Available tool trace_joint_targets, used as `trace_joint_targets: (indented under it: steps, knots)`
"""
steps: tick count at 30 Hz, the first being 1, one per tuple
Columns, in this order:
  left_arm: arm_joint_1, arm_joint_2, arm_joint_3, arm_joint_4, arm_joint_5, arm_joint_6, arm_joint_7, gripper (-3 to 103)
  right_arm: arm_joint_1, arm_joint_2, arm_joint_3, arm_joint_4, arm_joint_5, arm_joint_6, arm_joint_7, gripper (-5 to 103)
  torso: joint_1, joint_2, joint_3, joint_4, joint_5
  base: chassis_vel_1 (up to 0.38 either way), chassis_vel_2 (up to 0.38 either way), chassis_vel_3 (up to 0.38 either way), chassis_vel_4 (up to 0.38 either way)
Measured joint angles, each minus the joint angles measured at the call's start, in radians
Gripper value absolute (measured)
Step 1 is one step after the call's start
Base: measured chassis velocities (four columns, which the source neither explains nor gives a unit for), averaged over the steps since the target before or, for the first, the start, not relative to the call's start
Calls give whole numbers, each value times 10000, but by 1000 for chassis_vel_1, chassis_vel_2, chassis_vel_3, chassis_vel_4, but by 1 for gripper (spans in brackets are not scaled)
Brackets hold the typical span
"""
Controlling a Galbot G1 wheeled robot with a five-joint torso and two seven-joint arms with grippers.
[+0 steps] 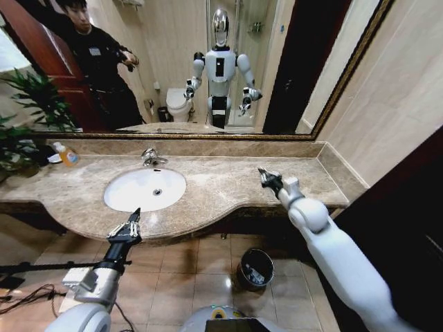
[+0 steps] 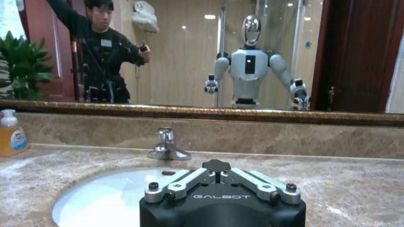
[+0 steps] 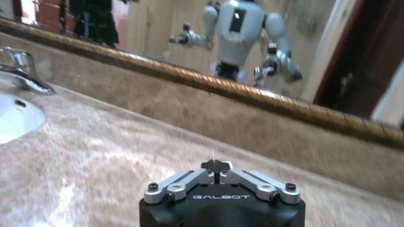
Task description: Pick up the trash from the sink and place it in the trash bin.
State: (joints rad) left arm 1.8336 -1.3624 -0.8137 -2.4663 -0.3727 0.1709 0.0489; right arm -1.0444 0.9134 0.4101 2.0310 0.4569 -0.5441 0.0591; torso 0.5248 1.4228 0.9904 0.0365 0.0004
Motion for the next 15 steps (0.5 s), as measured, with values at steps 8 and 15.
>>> trace_joint_targets:
  steps: [8,15]
  knots:
    - [0,0,0,0,0,0,-2,0,-2774,255,1802,218,1258,542,33,0,0,1,0,1,-4,0,0,0,0]
    - [0,0,-1,0,0,0,-2,0,-3679,1361,1770,-687,608,1580,13,0,1,0,1,2,-5,0,0,0,0]
